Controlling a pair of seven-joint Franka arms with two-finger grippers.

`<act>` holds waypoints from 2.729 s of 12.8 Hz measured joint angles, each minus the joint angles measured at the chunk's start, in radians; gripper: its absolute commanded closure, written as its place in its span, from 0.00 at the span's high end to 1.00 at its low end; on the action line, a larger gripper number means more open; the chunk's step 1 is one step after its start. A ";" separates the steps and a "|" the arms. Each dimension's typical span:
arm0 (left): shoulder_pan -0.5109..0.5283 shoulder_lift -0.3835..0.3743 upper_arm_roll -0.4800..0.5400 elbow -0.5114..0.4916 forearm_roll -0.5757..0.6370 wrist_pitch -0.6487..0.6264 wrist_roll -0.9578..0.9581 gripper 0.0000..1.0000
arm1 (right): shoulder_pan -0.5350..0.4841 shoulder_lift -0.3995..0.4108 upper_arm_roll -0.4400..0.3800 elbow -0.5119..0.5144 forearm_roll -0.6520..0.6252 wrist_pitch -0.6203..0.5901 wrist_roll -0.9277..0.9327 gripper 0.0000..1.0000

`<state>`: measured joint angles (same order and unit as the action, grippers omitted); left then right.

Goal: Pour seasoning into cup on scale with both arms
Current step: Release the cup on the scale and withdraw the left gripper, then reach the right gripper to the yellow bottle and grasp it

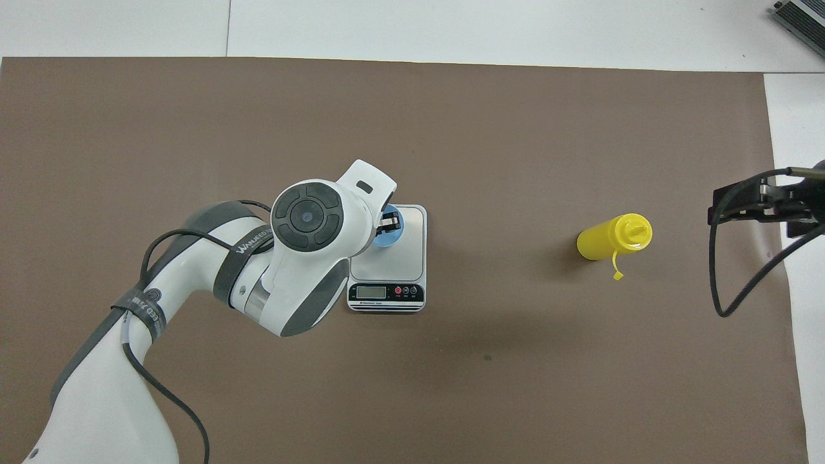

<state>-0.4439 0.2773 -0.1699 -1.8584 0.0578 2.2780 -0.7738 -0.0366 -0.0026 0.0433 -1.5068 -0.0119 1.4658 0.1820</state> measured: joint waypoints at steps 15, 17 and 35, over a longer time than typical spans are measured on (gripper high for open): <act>0.376 -0.235 0.025 0.032 -0.002 -0.351 0.569 1.00 | -0.058 -0.069 -0.002 -0.172 0.100 0.074 -0.318 1.00; 0.416 -0.277 0.027 0.033 -0.016 -0.400 0.641 1.00 | -0.086 -0.115 -0.005 -0.273 0.121 0.150 -0.491 1.00; 0.493 -0.331 0.029 0.209 -0.080 -0.673 0.753 1.00 | -0.296 0.083 -0.016 -0.665 0.721 0.582 -1.990 1.00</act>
<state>0.0486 -0.0535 -0.1413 -1.6495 -0.0223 1.6050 -0.0212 -0.3328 0.0808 0.0270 -2.1717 0.7096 2.0476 -1.8082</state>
